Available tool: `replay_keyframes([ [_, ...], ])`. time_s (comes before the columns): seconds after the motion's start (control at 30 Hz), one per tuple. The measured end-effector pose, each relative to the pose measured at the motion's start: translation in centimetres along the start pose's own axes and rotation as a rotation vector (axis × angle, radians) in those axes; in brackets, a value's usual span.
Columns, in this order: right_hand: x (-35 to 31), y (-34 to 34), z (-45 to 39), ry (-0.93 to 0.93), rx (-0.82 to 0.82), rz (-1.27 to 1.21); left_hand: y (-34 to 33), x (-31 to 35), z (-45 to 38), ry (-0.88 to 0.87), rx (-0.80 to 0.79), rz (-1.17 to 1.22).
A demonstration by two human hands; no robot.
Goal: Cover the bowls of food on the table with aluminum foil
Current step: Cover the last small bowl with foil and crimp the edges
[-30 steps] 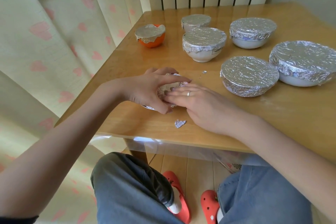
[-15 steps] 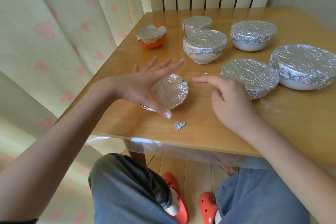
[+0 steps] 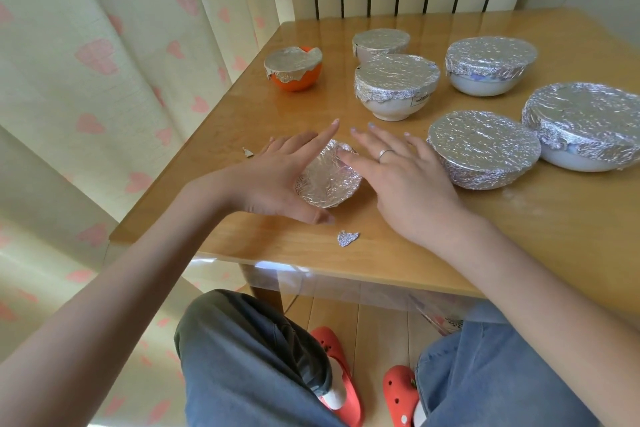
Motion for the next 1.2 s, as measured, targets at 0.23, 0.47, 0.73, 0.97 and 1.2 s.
replay_keyframes([
  [0.23, 1.7, 1.6, -0.4, -0.091, 0.288, -0.533, 0.0, -0.1, 0.1, 0.004, 0.017, -0.006],
  [0.47, 2.5, 0.6, -4.3, -0.237, 0.203, -0.544, 0.1, 0.1, 0.1, 0.021, 0.011, -0.001],
  [0.73, 2.4, 0.2, -4.6, -0.215, 0.243, -0.58, -0.1, -0.4, 0.0, -0.008, -0.008, 0.023],
  [0.97, 2.5, -2.8, -3.8, -0.456, 0.222, -1.392, 0.9, -4.9, 1.7, 0.081, 0.741, 1.058],
  [1.2, 0.9, -1.1, -5.9, -0.358, 0.187, -1.231, -1.1, -4.5, 1.2, 0.247, 0.88, 1.393],
])
Point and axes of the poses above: each hand's wrist, its own z-axis away from the middle knuckle, its own y-axis out of the back of the hand, x = y × z, the point moved 7 cm from there along -z, towards the middle knuckle, and after that the axes turned 6 degrees about -x, right-handed, at the moved point
